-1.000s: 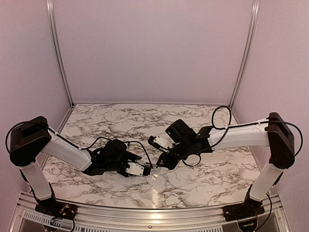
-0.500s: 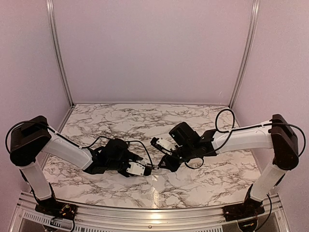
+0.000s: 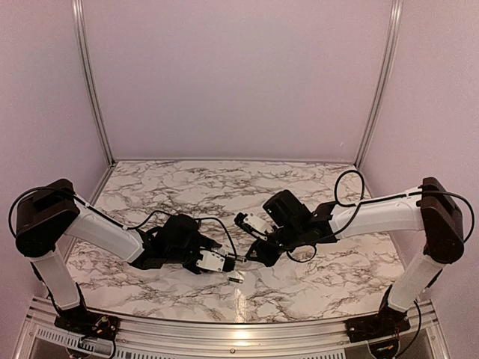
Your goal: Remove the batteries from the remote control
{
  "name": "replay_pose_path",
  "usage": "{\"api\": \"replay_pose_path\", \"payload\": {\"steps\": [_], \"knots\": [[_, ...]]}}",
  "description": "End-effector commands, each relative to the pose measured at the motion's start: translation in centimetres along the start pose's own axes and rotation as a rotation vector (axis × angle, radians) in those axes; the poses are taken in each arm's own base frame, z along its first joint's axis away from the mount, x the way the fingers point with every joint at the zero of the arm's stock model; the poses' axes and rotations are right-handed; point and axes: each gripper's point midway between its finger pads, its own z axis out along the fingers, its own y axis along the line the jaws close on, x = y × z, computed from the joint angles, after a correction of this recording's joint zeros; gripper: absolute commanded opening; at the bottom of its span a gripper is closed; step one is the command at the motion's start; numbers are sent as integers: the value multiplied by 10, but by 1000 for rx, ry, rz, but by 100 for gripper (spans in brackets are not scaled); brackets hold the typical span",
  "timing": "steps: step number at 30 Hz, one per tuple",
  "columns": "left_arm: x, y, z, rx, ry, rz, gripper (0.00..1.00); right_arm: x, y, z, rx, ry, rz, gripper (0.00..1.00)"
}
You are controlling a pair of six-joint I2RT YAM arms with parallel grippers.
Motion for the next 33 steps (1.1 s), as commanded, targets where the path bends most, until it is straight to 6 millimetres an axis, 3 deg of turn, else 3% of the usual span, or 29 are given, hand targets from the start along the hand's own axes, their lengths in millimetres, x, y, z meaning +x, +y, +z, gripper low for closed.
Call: {"api": "replay_pose_path", "payload": {"steps": [1,18,33], "knots": [[-22,3,-3,10,-84,14,0,13,-14,3,60,45,13,0],[-20,3,-1,-2,-79,4,0,-5,-19,-13,110,-15,9,0],[-19,23,-9,-65,-89,-80,0,-37,-19,-75,188,-202,14,0]]}}
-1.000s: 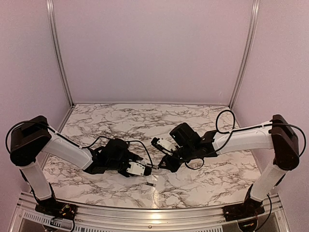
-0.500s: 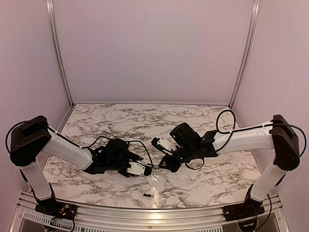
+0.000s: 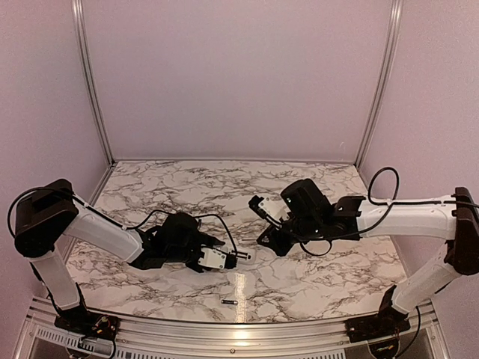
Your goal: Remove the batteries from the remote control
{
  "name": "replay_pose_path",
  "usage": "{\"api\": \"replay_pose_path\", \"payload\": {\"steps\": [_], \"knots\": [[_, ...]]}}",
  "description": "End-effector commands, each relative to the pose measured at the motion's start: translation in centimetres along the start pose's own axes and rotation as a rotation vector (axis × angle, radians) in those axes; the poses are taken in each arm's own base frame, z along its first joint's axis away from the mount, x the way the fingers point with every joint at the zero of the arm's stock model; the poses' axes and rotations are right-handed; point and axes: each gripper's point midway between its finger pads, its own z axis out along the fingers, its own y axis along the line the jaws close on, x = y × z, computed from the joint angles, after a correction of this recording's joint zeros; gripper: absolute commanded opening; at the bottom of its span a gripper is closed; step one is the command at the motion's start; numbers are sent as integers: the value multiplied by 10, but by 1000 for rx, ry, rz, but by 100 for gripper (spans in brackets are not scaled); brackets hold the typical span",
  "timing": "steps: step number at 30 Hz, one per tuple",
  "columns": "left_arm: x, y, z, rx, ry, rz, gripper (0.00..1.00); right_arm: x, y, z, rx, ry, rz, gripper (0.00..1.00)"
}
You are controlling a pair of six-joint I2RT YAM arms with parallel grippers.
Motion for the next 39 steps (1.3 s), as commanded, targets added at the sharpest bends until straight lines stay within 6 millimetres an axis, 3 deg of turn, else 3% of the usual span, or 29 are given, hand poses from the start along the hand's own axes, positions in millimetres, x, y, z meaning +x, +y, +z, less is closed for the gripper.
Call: {"api": "replay_pose_path", "payload": {"steps": [1,8,15,20,23,31,39], "knots": [[-8,14,-6,-34,-37,-53,0,-21,-14,-23,84,-101,26,0],[1,30,-10,-97,23,-154,0,-32,-40,-52,239,-222,79,0],[5,53,-24,-161,72,-427,0,-34,-79,-70,467,-325,177,0],[20,68,-32,-261,134,-626,0,-25,-104,-79,623,-353,236,0],[41,84,-38,-369,249,-780,0,-16,-113,-79,680,-348,252,0],[79,80,-58,-450,362,-1068,0,-4,-123,-72,750,-314,265,0],[106,45,-77,-458,477,-1298,0,-5,-114,-52,663,-333,266,0]]}}
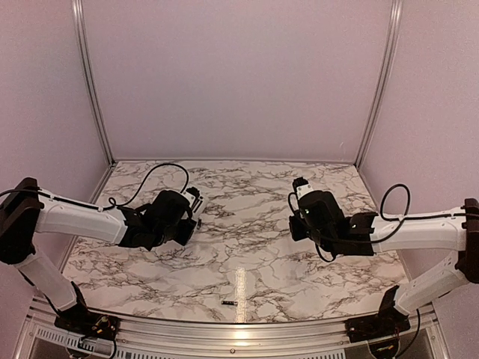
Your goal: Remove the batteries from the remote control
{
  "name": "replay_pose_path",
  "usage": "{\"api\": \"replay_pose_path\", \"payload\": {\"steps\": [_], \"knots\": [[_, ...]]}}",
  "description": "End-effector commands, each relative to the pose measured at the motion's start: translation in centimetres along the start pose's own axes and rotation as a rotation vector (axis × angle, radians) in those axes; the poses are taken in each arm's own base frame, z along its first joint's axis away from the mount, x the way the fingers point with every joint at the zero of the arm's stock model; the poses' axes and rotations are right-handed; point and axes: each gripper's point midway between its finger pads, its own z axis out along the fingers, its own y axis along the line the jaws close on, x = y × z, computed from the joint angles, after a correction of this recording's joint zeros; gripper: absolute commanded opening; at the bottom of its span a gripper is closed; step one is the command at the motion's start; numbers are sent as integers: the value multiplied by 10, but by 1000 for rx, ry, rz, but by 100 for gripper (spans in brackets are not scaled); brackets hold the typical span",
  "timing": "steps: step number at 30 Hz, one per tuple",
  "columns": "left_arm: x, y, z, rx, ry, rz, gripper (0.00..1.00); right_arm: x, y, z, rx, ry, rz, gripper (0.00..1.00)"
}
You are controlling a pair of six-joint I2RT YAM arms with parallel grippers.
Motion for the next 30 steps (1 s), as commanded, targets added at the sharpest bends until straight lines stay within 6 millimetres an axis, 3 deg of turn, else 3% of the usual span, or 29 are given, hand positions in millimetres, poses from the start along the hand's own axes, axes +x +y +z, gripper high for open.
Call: {"api": "replay_pose_path", "payload": {"steps": [1,7,18,27,30], "knots": [[31,14,-9,-57,94,-129,0,0,14,8,-61,-20,35,0],[55,20,-4,-110,158,-228,0,6,27,17,-97,4,25,0],[84,24,10,-191,267,-394,0,11,34,19,-132,3,32,0],[104,12,20,-171,333,-430,0,19,41,27,-145,22,17,0],[104,6,21,-144,348,-438,9,20,42,28,-146,22,15,0]]}}
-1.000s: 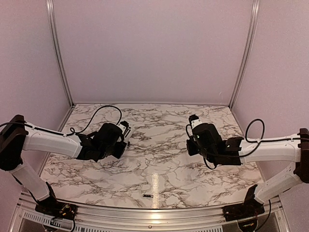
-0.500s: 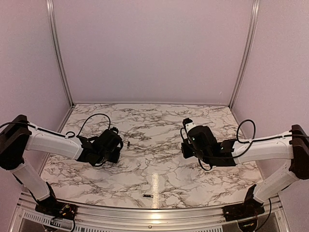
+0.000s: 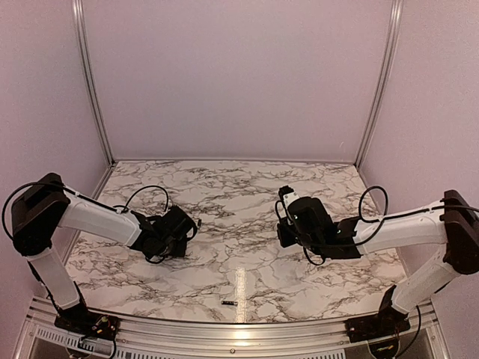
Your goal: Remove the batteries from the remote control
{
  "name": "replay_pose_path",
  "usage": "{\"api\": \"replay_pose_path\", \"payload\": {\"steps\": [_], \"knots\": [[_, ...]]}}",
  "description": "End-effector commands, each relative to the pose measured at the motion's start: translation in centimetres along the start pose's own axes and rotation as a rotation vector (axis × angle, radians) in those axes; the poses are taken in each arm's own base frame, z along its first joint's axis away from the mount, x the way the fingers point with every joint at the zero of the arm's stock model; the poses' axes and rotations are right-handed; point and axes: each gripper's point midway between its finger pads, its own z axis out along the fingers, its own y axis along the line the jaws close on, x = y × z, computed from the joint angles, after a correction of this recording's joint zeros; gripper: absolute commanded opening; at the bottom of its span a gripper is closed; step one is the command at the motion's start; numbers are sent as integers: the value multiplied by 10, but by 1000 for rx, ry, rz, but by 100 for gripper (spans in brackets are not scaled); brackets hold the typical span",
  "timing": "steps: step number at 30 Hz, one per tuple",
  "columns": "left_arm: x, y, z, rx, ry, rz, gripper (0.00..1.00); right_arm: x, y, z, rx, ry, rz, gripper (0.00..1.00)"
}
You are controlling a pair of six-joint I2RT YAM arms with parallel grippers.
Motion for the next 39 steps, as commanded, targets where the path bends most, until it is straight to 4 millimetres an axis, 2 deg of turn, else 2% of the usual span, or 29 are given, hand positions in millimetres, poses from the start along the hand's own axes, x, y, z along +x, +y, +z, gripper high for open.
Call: {"api": "replay_pose_path", "payload": {"steps": [1,3,6,7,9,13,19,28,39], "knots": [[12,-4,6,19,65,-11,16,-4,3,3,-10,-15,9,0],[14,-5,6,20,75,-5,33,-4,3,4,-11,-16,8,0],[15,-4,6,19,77,-2,50,-3,4,5,-12,-16,5,0],[13,-4,5,23,73,-4,60,-3,4,6,-13,-16,5,0],[11,-6,3,33,69,-5,97,-2,5,7,-16,-15,7,0],[3,-6,-3,41,45,-10,99,-1,9,11,-24,-14,8,0],[-20,-4,-20,60,-42,-34,99,-2,13,19,-25,-31,16,0],[-49,0,-46,109,-188,-65,99,3,28,46,-28,-24,-8,0],[-58,5,-50,113,-252,-49,99,13,23,73,7,0,-4,0]]}}
